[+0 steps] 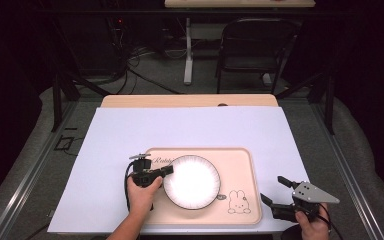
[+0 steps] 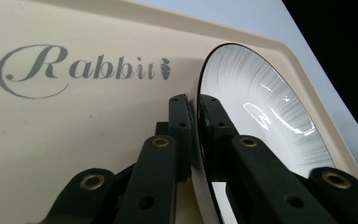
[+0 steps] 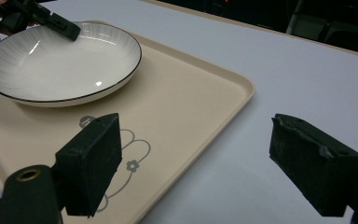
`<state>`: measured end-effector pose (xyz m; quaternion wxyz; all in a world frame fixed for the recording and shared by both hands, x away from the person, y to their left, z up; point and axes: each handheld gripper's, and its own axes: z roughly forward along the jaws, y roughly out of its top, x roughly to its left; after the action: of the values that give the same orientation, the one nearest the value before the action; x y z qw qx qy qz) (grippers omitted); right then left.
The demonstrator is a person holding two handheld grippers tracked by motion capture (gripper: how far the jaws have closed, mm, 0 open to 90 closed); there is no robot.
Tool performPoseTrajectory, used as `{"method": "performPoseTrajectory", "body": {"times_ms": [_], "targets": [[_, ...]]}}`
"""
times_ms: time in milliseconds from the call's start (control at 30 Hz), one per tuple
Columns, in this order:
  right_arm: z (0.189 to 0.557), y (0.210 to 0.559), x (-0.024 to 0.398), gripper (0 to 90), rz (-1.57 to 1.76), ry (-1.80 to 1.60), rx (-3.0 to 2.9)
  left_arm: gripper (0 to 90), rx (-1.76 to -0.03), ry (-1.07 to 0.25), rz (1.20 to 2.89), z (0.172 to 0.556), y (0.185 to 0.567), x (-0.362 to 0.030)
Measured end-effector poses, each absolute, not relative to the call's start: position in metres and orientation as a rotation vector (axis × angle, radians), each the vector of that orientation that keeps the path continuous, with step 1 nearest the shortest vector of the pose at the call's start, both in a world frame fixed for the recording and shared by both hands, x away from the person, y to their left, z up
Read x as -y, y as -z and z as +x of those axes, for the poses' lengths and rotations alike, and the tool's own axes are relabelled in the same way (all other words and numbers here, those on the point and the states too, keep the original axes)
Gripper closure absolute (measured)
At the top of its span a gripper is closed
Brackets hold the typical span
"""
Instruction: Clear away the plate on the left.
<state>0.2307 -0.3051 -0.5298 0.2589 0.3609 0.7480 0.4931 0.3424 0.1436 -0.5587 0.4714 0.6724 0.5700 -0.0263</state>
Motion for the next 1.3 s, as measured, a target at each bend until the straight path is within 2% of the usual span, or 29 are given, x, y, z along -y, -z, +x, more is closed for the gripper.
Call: {"method": "performPoseTrajectory", "body": {"times_ms": [467, 633, 700, 733, 767, 1033, 1300], "targets": [[0.231, 0.53, 0.305, 16.1, 0.976, -1.337, -2.028, 81.1, -1.437, 0.045, 1.685, 0.343, 0.563, -0.142], [0.231, 0.53, 0.305, 16.1, 0.974, -1.336, -2.028, 72.3, -1.41, -0.002, 1.68, 0.342, 0.559, -0.141], [0.231, 0.53, 0.305, 16.1, 0.978, -1.337, -2.029, 65.2, -1.4, -0.014, 1.668, 0.341, 0.557, -0.142], [0.231, 0.53, 0.305, 16.1, 0.978, -1.337, -2.029, 65.2, -1.394, -0.022, 1.663, 0.341, 0.556, -0.143], [0.231, 0.53, 0.305, 16.1, 0.975, -1.337, -2.029, 60.3, -1.393, -0.032, 1.66, 0.341, 0.555, -0.143], [0.231, 0.53, 0.305, 16.1, 0.979, -1.337, -2.03, 49.1, -1.361, -0.118, 1.653, 0.339, 0.55, -0.147], [0.231, 0.53, 0.305, 16.1, 0.981, -1.336, -2.03, 47.7, -1.332, -0.143, 1.626, 0.34, 0.529, -0.161]]}}
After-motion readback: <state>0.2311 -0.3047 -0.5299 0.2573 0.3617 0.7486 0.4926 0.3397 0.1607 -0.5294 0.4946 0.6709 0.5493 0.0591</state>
